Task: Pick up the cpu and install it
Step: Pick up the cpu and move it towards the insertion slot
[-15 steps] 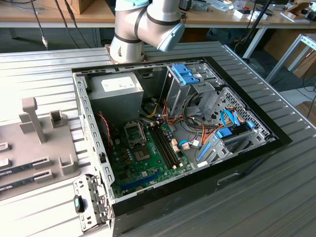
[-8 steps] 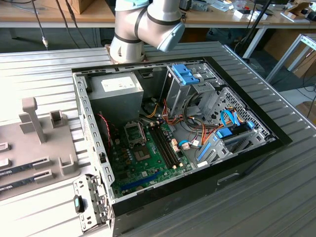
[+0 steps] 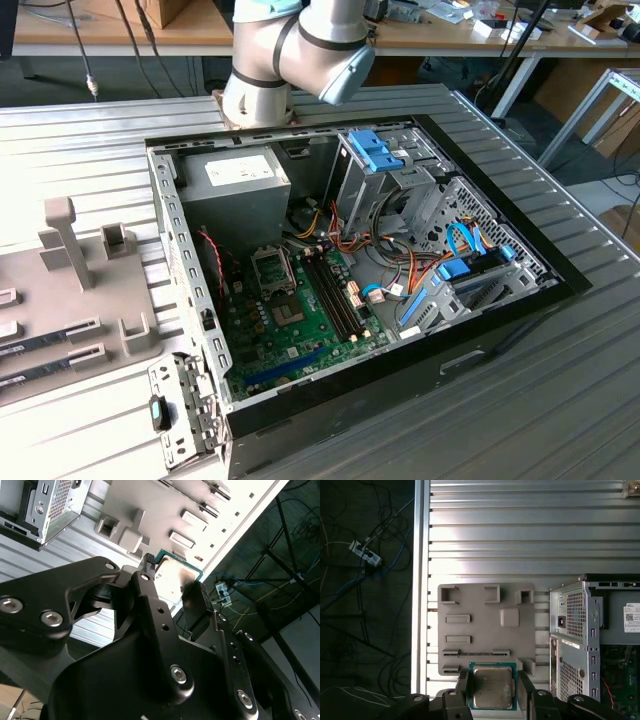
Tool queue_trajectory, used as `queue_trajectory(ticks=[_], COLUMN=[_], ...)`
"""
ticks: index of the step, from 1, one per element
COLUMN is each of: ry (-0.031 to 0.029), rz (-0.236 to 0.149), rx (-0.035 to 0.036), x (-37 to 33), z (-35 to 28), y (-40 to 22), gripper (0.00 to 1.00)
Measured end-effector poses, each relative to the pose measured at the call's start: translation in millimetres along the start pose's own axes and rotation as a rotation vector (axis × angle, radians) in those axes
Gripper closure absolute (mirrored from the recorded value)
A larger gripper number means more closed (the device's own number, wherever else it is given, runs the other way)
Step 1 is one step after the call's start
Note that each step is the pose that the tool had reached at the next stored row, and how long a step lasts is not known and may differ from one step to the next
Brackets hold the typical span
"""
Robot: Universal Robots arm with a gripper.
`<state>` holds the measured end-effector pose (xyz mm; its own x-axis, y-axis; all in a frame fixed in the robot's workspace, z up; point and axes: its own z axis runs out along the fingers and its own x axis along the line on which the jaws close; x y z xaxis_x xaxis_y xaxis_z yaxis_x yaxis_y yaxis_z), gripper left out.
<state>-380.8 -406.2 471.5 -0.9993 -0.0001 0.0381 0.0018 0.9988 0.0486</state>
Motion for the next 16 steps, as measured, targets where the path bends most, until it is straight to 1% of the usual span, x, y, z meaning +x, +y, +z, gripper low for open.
queue_trajectory(ticks=[5, 6, 16], ry=[0.0000, 0.0000, 0.0000], rz=[0.000, 0.000, 0.000], rx=[0.0000, 0.0000, 0.0000], x=[-5.1, -7.4, -17.1], z=[1.0, 1.5, 3.4], y=[-0.1, -0.2, -0.4], gripper=[0.53, 0.53, 0.53])
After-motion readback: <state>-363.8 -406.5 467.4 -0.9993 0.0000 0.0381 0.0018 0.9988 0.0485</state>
